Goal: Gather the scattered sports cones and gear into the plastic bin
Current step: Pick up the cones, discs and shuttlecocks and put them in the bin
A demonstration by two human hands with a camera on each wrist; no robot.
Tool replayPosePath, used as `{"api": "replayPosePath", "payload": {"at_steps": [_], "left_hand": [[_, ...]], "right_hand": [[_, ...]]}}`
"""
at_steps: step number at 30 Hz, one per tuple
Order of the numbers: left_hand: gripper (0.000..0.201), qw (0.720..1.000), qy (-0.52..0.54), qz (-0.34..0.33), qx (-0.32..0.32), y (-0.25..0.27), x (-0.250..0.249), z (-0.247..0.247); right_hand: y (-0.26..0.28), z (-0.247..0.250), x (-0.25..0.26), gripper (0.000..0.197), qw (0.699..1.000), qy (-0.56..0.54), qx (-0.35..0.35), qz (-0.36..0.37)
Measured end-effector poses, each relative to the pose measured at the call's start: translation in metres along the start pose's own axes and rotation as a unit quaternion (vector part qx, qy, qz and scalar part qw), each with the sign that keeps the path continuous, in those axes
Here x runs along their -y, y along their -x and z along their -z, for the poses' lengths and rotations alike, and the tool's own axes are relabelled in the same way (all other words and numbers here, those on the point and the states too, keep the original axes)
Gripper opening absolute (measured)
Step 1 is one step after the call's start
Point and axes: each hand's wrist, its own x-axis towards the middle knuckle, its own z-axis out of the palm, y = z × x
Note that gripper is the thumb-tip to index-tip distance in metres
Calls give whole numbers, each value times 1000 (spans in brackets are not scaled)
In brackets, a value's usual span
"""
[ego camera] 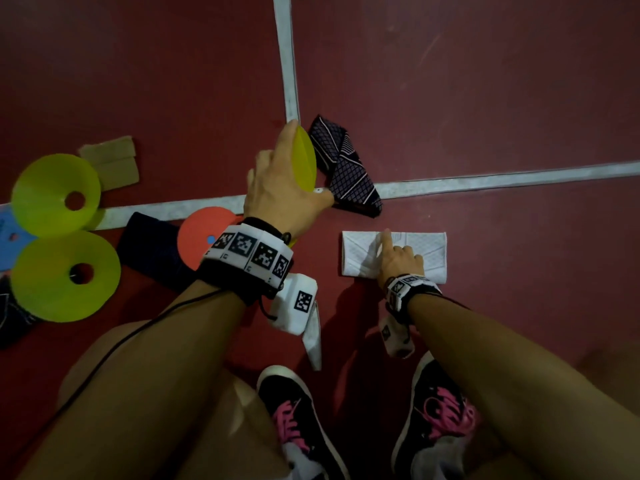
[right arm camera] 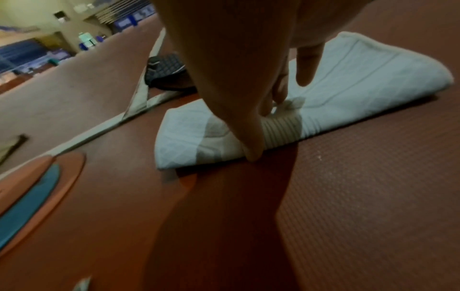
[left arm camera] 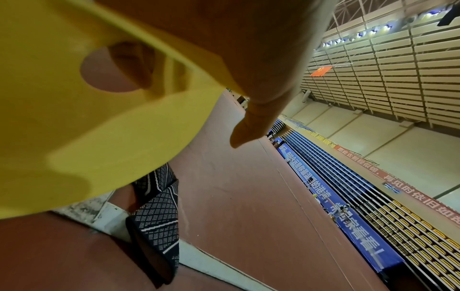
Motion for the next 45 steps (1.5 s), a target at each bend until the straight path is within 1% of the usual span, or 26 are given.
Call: {"api": "replayPosePath", "payload": {"at_steps": [1,2,4,6,8,10,11,12,13,15,17,18,19,22,23,26,27,29,31,33,36,38,40,43,45], "left_hand": [[104,1000,2,0,-1,0,1,0],[104,1000,3,-1,-1,0,2,0],[104,1000,3,-3,-2,-1,4,0],[105,1000,4,-3,-2,-3,8,1],[105,1000,6,0,-6,-5,11,2],[104,1000,8,4,-10,-7,16,4],[104,1000,7,5,-12,-6,18,4],[104,1000,3,6,-15,-6,22,4],[103,1000,0,7,-20,-5,25,4],[103,1000,-2,9,-27,-4,31,5],[102,1000,1,13,-27,-3,35,7],[101,1000,2,14,-24,-3,35,8],[101,1000,3,15,-21,-3,35,8],[102,1000,6,14,-14,-8,27,10],[103,1000,8,12,-12,-9,22,10],[101,1000,3,5,-8,-15,7,11],[101,1000,-2,5,-3,-16,5,11],[100,1000,-9,5,0,-13,-2,14],[99,1000,-14,12,-4,1,-9,25],[96,999,-25,29,0,22,-22,46],[96,998,-28,52,10,63,-55,108],[97,998,-23,66,-6,92,-83,165],[98,996,-22,79,-19,124,-109,229],[98,993,-12,111,-33,181,-143,329],[96,991,3,129,-45,214,-157,379]], "right_hand": [[-4,1,-1,65,1000,-20,-2,-8],[-7,5,-2,56,1000,-29,-4,-11],[-10,12,-1,39,1000,-10,-11,2],[-13,20,7,32,1000,-8,-15,20],[-16,34,21,30,995,-74,-39,46],[-24,51,40,23,984,-132,-90,74],[-29,61,50,18,981,-153,-92,74],[-34,71,59,14,982,-163,-81,58],[-48,71,67,13,983,-168,-65,42],[-59,76,74,21,987,-162,-13,5],[-69,68,73,40,981,-193,-28,-17],[-67,69,75,41,976,-216,-23,-18],[-64,70,74,35,974,-224,-12,-13],[-43,80,70,14,971,-231,54,-12],[-38,79,69,12,970,-234,67,-9],[-21,77,64,27,960,-258,104,20],[-15,77,63,29,959,-265,98,31],[-1,89,59,27,954,-294,59,27],[19,114,54,24,943,-330,29,19],[48,149,51,25,936,-349,38,16],[105,227,56,17,941,-326,71,55],[155,290,66,14,947,-302,79,71],[210,352,80,18,953,-276,83,91],[298,445,106,20,952,-257,72,153],[345,493,126,10,950,-243,74,181]]}}
